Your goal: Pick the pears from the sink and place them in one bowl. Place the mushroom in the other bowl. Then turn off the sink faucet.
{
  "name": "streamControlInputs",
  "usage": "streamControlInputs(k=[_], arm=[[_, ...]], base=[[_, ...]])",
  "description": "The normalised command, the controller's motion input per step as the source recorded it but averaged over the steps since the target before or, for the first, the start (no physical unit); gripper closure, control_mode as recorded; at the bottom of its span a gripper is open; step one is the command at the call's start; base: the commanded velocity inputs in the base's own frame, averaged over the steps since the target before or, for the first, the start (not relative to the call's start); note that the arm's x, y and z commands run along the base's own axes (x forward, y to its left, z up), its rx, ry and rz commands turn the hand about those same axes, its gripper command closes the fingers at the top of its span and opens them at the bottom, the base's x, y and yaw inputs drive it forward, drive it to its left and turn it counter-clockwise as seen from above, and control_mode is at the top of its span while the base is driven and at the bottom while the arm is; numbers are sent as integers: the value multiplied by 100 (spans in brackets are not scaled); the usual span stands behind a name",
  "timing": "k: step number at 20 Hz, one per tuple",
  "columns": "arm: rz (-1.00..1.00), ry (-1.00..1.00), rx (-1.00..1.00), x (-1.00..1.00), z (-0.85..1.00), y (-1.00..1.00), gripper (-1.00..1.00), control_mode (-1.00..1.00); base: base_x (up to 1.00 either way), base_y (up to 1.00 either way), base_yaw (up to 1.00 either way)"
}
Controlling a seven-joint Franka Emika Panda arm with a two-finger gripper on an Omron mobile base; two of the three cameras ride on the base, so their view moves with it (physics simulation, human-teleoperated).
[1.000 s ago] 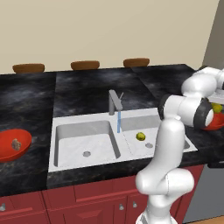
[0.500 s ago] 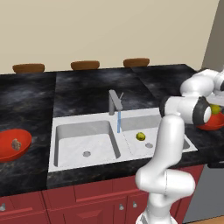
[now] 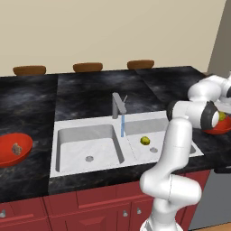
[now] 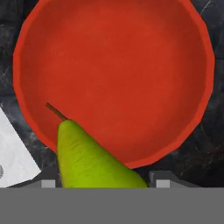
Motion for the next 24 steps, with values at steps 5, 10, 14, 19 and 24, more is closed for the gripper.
streamControlInputs(k=[5, 10, 14, 19, 24], arm=[[0, -3, 0, 0, -29, 0, 100, -100], [0, -3, 0, 0, -15, 0, 100, -100], [1, 0, 0, 0, -20, 0, 100, -100], [1, 0, 0, 1, -19, 0, 100, -100], [1, 0, 0, 14, -19, 0, 100, -100]], base=[[0, 0, 0], [0, 0, 0], [0, 0, 0], [0, 0, 0], [0, 0, 0]])
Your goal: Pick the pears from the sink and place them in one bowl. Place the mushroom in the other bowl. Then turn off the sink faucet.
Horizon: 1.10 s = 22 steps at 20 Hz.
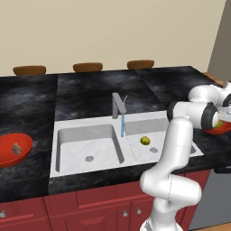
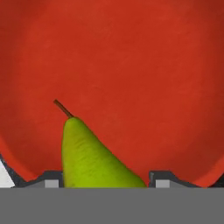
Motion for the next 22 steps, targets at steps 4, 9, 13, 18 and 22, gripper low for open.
streamControlInputs(k=[4, 9, 13, 18, 22], arm=[[2, 0, 0, 20, -18, 0, -100, -100], [3, -5, 0, 4, -3, 0, -100, -100], [3, -10, -1, 0, 0, 2, -100, -100], [1, -16, -5, -24, 29, 19, -100, -100], [0, -18, -12, -40, 48, 62, -100, -100]], base=[[0, 0, 0], [0, 0, 0], [0, 0, 0], [0, 0, 0], [0, 0, 0]])
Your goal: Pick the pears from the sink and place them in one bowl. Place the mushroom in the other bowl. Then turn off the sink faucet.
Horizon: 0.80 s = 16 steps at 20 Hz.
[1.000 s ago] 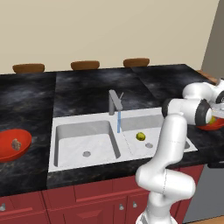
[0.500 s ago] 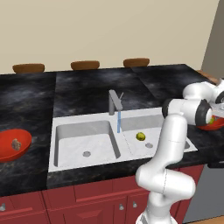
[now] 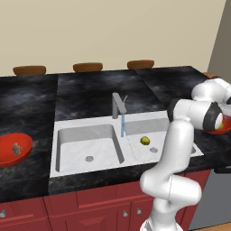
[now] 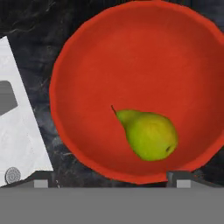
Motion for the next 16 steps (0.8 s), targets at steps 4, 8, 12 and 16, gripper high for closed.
streamControlInputs(k=[4, 8, 12, 16], arm=[[0, -17, -19, -29, 62, 87, -100, -100], [2, -13, -23, -17, 63, 96, -100, -100], [5, -6, -22, -11, 37, 100, -100, -100], [4, 0, -16, -2, 1, 100, -100, -100]], base=[[0, 0, 0], [0, 0, 0], [0, 0, 0], [0, 0, 0]])
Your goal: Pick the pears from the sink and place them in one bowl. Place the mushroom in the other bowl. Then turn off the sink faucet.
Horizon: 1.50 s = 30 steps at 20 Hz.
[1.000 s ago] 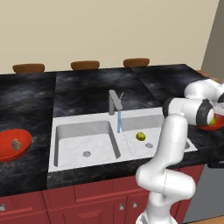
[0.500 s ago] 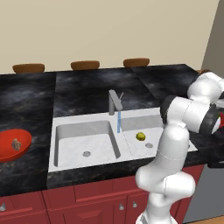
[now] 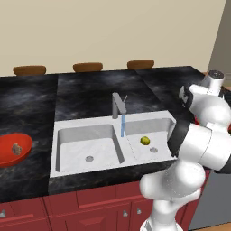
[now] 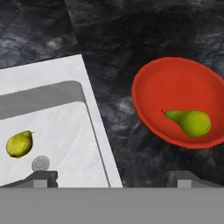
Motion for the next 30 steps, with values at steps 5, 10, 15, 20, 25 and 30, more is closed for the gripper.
streamControlInputs(k=[5, 10, 15, 20, 25, 30], arm=[[2, 8, -9, 0, -2, 100, -100, -100], [2, 16, -3, 0, -7, 85, -100, -100], [2, 14, 0, 11, -17, 54, -100, -100], [4, 1, 0, 18, -35, 13, -100, -100], [3, 2, 4, 34, -31, 17, -100, -100], [2, 4, 9, 31, -19, 24, -100, -100]], base=[[0, 0, 0], [0, 0, 0], [0, 0, 0], [0, 0, 0], [0, 0, 0], [0, 0, 0]])
